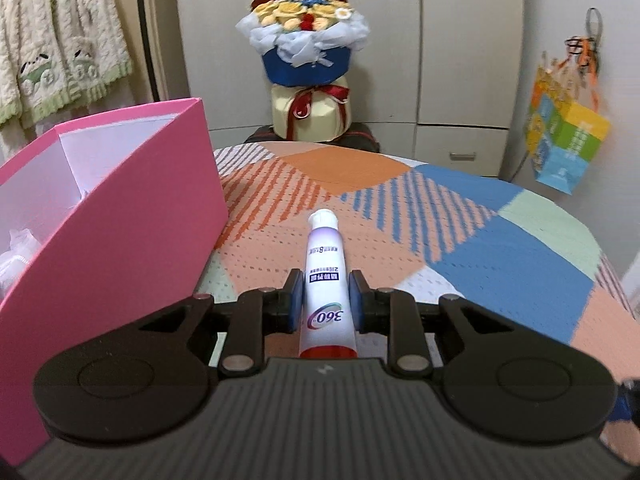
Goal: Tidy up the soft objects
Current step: 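Carry the pompom ball and white tube over the pink box with both grippers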
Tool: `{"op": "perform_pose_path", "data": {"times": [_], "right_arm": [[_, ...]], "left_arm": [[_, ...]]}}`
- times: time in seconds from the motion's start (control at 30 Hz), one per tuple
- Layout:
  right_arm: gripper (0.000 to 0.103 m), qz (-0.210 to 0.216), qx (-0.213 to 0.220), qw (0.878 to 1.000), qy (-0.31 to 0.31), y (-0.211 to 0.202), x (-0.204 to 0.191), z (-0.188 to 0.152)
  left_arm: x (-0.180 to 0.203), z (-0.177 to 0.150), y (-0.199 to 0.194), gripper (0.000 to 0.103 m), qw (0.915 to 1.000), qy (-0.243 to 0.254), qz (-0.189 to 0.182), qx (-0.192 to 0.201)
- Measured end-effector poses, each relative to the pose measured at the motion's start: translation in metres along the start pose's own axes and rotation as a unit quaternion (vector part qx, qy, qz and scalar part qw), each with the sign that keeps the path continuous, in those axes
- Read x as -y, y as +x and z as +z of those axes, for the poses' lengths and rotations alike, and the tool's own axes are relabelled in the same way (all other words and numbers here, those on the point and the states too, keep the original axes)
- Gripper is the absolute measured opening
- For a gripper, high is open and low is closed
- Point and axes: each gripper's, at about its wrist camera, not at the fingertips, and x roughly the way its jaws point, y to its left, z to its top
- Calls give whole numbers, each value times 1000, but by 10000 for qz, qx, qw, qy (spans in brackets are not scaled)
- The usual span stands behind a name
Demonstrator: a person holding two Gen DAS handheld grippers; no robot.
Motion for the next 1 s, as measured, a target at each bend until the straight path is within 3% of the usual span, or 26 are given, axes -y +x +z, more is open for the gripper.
{"op": "perform_pose_path", "data": {"times": [0.37,0.57,0.73,1.0], "right_arm": [[52,-492,21,9987,149,-33,-10,-14],[52,-645,148,9977,174,-55,-17,-22],[52,-591,110,9980,214,-71,-24,-29],[52,-263,-8,9995,146,-93,-47,-42]], "left_arm": [[-5,-22,-51,23,9987,219,-430,183],[-12,-38,-85,23,9950,499,-839,207],[-23,-52,-114,23,9904,587,-1230,238],[-54,-76,-147,23,9865,568,-1469,458]]}}
